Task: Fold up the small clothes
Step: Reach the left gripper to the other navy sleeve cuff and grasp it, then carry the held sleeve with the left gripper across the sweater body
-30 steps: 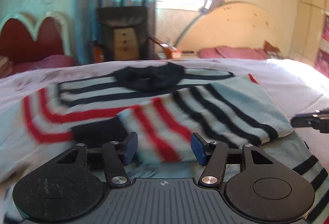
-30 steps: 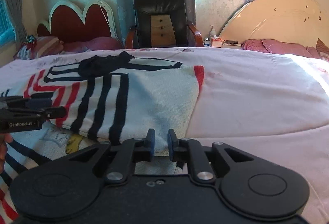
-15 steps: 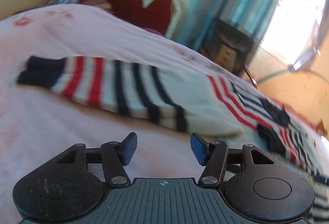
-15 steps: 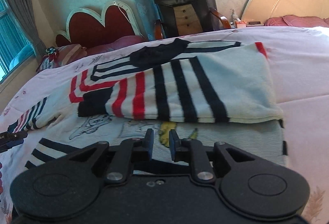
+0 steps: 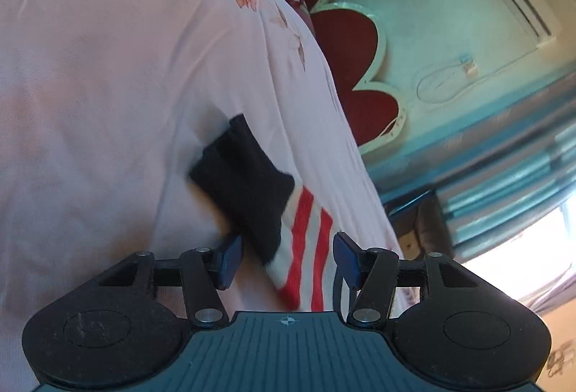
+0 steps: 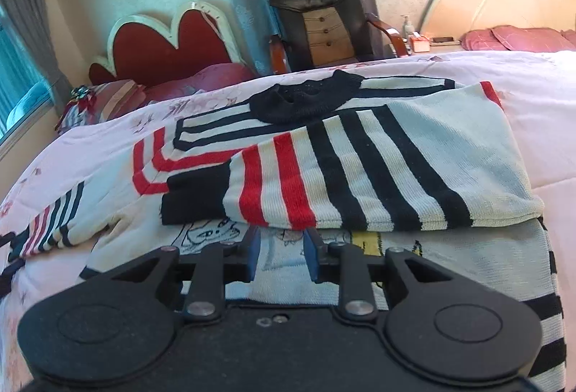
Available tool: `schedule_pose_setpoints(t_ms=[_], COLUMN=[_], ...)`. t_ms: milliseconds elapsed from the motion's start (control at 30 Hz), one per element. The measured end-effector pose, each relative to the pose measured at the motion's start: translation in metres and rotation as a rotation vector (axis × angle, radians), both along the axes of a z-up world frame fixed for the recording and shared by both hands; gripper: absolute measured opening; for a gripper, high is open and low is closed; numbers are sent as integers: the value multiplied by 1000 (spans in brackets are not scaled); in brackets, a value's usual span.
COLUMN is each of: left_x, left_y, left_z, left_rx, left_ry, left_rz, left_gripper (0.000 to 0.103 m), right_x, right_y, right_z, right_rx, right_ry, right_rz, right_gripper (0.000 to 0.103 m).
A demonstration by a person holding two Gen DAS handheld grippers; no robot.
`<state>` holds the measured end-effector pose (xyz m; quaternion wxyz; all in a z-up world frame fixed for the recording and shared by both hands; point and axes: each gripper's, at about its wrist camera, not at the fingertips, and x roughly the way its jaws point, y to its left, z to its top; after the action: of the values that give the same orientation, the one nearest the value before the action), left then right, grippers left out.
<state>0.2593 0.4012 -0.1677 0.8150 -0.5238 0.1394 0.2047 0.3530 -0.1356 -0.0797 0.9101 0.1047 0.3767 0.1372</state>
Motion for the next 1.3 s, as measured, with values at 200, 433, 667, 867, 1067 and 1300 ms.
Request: schedule_pose_setpoints(t_ms=[200,433,667,867,1067,1300], left_x=[10,15,17,65,136,202], left_y=[20,28,23,-46,-173,-306], left_z=[-15,-20,1,40,58,64], left_rx=[-34,-30,-13,81,206,324], left_ry=[-1,-3,-157,-248,-170,-75], left_rz=[36,8,-95,-369,-652,-857], left_gripper=[20,10,6,6,6,6], right_x=[10,10,4,-4,-8,-10], right_y=[4,10,0,-26,-48,-79], right_z=[-1,3,14,13,3,8], right_rx=[53,26,25,40,64,98], right_ry=[31,27,7,-9,6,-7], right_rz=[-84,-78,-104,-157,-180,-210], right_gripper=[27,27,27,27,27,27])
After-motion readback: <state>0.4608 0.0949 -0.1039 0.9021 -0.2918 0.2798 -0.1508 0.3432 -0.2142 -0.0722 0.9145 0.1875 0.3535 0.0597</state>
